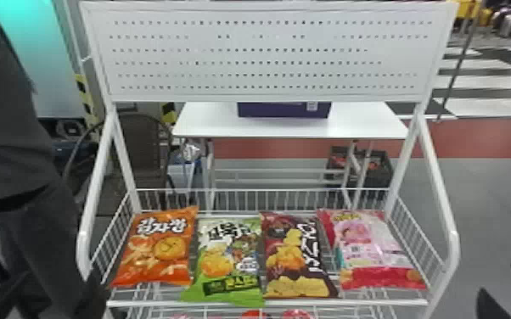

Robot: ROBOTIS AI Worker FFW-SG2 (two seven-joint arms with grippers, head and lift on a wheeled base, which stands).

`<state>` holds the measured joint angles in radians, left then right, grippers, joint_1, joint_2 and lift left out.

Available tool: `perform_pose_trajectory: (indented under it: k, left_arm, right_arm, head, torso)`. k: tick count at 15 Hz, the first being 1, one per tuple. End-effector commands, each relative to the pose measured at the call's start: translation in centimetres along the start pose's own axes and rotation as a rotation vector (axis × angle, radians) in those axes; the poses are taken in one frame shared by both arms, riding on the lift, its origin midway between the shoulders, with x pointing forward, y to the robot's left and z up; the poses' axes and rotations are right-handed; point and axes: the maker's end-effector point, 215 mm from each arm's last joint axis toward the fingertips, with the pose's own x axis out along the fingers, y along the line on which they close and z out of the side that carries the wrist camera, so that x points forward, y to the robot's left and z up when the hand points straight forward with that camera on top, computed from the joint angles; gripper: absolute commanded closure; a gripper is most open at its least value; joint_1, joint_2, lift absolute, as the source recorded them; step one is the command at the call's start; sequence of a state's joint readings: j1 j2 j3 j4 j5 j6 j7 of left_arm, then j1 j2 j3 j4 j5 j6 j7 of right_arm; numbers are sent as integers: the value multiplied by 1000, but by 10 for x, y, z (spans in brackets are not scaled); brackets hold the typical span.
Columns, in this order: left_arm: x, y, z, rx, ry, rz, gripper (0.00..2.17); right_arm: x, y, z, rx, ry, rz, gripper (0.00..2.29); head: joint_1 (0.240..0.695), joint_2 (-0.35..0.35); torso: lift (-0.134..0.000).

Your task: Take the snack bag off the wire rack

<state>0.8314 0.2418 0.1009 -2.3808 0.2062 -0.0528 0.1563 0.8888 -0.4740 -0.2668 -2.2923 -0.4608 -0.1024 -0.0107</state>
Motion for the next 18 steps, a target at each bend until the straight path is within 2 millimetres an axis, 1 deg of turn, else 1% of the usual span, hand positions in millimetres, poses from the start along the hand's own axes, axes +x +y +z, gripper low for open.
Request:
perform_pose_trajectory:
  k: [1, 8, 10, 11, 13, 14, 15, 17, 18]
  left_arm:
    - [0, 0, 0, -2, -1, 2, 191]
    - [0, 0, -1, -2, 0, 3, 191]
    - [0, 0, -1, -3, 1, 3, 191]
    - [0, -1, 0, -6, 0, 2, 191]
    - [-3, -7, 2, -11, -6, -6, 191]
    - [-4, -10, 1, -14, -3, -11, 191]
    - [-4, -11, 1, -15, -2, -11, 191]
    - [-5, -13, -1, -15, 1, -14, 191]
    - [-6, -13, -2, -14, 4, -14, 191]
  right_arm:
    - [0, -1, 0, 0, 0, -1, 117]
    - [1, 0, 0, 4, -1, -2, 117]
    - [2, -1, -5, 15, 7, -3, 117]
    - [6, 2, -7, 24, 0, 1, 117]
    - [28, 18, -16, 44, -16, 25, 117]
    - [46, 25, -23, 50, -22, 36, 117]
    - [62, 32, -34, 51, -2, 46, 117]
    - [98, 37, -59, 63, 50, 49, 117]
    - [111, 40, -65, 65, 62, 49, 117]
  head:
    - [499, 0]
    - [499, 0]
    - [499, 0]
    - [499, 0]
    - [499, 0]
    - [499, 0]
    - [499, 0]
    - [499, 0]
    - [499, 0]
  torso:
    - [0]
    - [0]
    - [0]
    - [0]
    - [0]
    - [0]
    - [0]
    - [0]
    - [0]
